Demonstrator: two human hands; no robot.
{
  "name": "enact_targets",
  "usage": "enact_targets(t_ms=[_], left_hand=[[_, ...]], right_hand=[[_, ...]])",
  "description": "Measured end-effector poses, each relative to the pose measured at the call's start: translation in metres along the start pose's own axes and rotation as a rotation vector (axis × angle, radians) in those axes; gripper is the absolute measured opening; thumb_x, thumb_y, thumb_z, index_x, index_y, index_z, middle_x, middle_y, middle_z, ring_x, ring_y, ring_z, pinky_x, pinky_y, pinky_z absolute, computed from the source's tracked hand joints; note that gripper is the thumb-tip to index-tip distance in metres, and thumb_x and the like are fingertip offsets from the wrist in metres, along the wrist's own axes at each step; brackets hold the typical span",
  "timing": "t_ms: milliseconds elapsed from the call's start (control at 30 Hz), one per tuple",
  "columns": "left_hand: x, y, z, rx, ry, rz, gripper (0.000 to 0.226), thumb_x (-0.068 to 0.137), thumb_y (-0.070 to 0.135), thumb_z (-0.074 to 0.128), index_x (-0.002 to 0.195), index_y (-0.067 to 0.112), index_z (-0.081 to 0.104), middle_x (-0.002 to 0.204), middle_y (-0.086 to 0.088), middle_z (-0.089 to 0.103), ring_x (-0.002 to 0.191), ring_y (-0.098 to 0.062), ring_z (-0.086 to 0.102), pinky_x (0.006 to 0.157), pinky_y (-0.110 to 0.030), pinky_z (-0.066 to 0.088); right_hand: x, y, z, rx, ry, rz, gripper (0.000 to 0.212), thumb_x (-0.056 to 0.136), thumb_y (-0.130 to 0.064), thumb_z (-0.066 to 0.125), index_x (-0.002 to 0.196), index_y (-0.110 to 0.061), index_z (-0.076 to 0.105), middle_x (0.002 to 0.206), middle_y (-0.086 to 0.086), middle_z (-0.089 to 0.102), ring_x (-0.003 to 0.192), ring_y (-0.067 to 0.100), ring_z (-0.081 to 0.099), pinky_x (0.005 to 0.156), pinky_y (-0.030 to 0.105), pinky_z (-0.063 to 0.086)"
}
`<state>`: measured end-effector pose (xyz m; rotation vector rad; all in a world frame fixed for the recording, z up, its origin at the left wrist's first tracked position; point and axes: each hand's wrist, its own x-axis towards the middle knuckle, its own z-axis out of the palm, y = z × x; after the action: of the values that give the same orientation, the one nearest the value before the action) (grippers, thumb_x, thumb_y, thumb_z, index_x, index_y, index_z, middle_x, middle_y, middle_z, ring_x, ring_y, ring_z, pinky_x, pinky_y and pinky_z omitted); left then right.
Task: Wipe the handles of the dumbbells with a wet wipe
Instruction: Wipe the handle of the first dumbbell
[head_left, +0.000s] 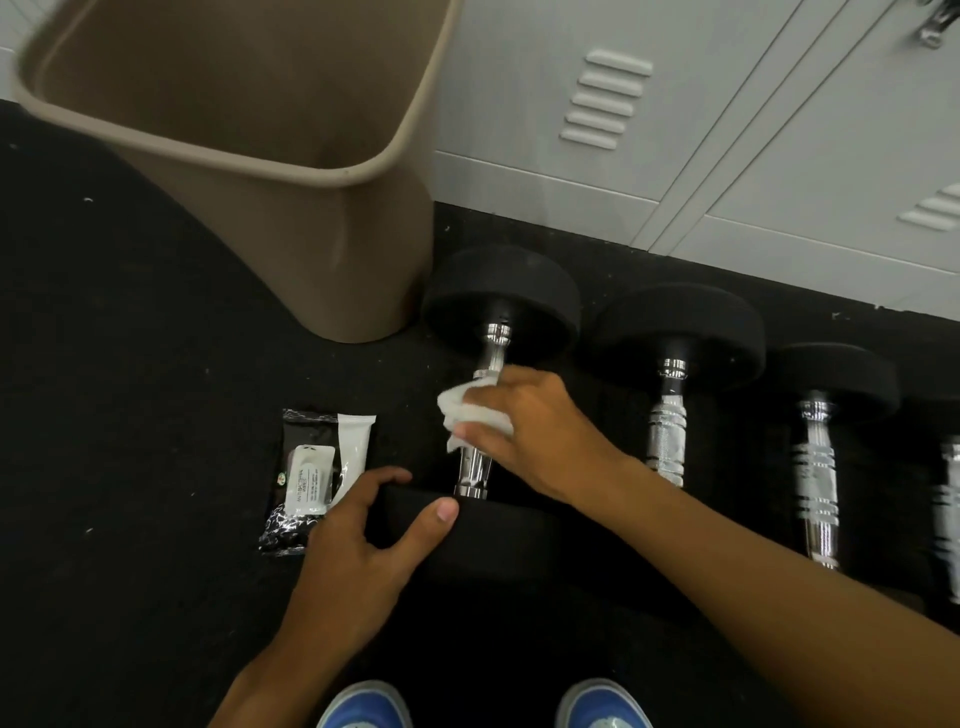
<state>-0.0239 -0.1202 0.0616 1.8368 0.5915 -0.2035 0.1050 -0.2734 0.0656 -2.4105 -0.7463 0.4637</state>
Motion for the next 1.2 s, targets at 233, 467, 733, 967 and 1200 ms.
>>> enact_targets(t_ms=[233,467,733,967,1200], left_hand=[[0.0,-0.002,0.002,0.001,0.005,0.006,0.068,0.049,0.075,0.057,0.101,0.032,0.063,0.095,0.014,0.064,0.087,0.011,0.058,0.068,-0.008,0.044],[-0.002,-0.003,0.002,-0.039,0.012,0.01,0.062,0.051,0.073,0.059,0.098,0.032,0.062,0.092,0.011,0.065,0.085,0.008,0.06,0.066,-0.004,0.044],[0.0,-0.005,0.002,-0.027,0.015,0.005,0.063,0.051,0.075,0.059,0.099,0.034,0.061,0.092,0.009,0.065,0.084,0.003,0.061,0.071,-0.013,0.048],[0.0,-0.004,0.002,-0.019,0.005,0.009,0.062,0.051,0.074,0.059,0.097,0.033,0.062,0.092,0.011,0.065,0.084,0.006,0.061,0.07,-0.013,0.048],[-0.001,-0.004,0.003,-0.027,0.014,0.003,0.06,0.052,0.074,0.058,0.096,0.034,0.061,0.093,0.007,0.065,0.084,0.004,0.06,0.069,-0.01,0.046]], right_hand=[[0.009,-0.004,0.0,-0.113,0.051,-0.031,0.026,0.096,-0.019,0.049,0.102,-0.004,0.069,0.101,0.013,0.062,0.092,0.024,0.06,0.08,0.036,0.051],[-0.005,0.011,-0.008,-0.006,-0.043,-0.094,0.026,0.092,-0.022,0.051,0.103,-0.009,0.071,0.098,0.009,0.066,0.086,0.019,0.064,0.079,0.025,0.05],[-0.012,0.007,-0.01,-0.031,-0.19,-0.166,0.027,0.091,-0.03,0.051,0.103,-0.015,0.072,0.087,0.006,0.064,0.079,0.019,0.063,0.075,0.034,0.052],[-0.006,0.001,-0.003,-0.05,-0.189,-0.169,0.02,0.09,-0.026,0.058,0.1,-0.017,0.073,0.088,0.007,0.064,0.083,0.018,0.061,0.079,0.029,0.05],[-0.008,0.019,-0.02,0.095,-0.158,-0.045,0.015,0.084,-0.021,0.067,0.097,-0.021,0.074,0.094,-0.008,0.069,0.081,-0.005,0.059,0.077,0.007,0.043]])
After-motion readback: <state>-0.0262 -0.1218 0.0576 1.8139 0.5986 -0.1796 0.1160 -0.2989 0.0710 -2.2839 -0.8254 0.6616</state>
